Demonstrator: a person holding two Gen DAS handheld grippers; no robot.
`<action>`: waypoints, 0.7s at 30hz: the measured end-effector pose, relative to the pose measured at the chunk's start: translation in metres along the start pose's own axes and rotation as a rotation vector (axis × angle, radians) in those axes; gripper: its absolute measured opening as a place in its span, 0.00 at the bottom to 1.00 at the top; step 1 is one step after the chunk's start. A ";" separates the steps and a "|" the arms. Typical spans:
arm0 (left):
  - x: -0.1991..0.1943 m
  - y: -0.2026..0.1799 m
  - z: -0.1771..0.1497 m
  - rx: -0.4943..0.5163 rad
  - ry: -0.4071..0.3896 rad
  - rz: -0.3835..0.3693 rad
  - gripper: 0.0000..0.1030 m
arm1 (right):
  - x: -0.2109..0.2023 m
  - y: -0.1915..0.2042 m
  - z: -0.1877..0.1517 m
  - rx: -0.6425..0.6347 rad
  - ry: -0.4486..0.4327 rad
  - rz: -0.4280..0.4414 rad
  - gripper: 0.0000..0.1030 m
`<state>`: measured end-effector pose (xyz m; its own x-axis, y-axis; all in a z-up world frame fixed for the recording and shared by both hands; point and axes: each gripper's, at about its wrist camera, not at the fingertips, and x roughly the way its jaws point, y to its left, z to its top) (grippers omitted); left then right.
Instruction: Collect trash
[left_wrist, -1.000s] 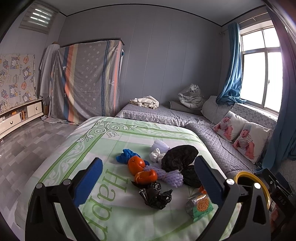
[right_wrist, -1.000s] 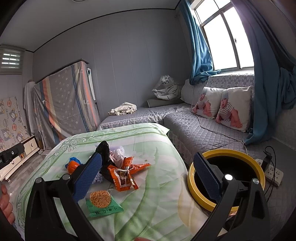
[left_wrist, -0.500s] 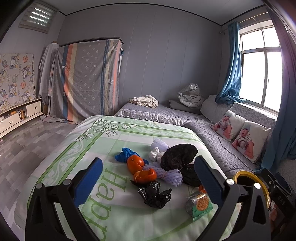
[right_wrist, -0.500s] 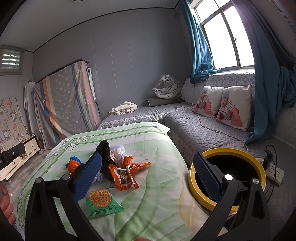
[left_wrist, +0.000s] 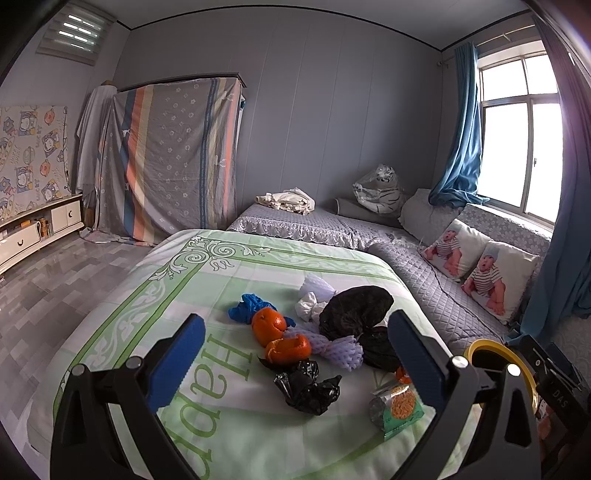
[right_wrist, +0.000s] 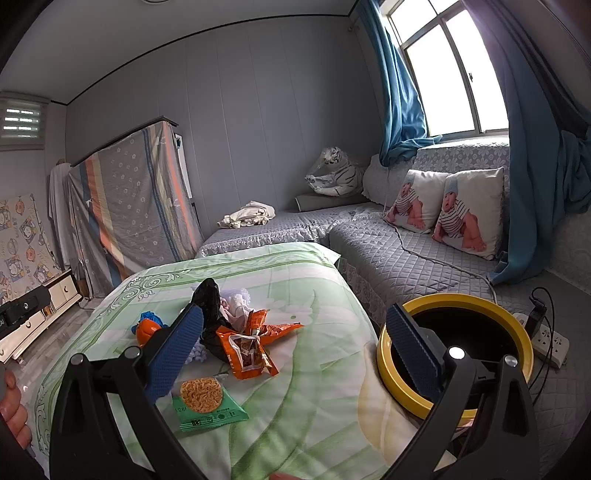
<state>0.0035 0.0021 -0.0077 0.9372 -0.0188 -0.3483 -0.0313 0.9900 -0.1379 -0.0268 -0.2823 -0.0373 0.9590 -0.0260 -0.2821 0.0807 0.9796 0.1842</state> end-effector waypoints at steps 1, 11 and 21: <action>0.000 0.000 0.000 0.000 0.001 0.000 0.93 | 0.000 0.000 -0.001 0.001 0.000 0.002 0.92; 0.001 0.000 0.000 -0.009 0.011 -0.004 0.93 | 0.003 0.002 -0.001 -0.010 0.005 0.001 0.92; 0.024 0.036 0.008 -0.047 -0.027 0.041 0.93 | 0.033 0.002 -0.010 -0.005 0.096 0.196 0.92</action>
<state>0.0282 0.0381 -0.0135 0.9439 0.0258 -0.3292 -0.0854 0.9821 -0.1679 0.0022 -0.2798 -0.0553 0.9258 0.1841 -0.3301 -0.1064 0.9650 0.2397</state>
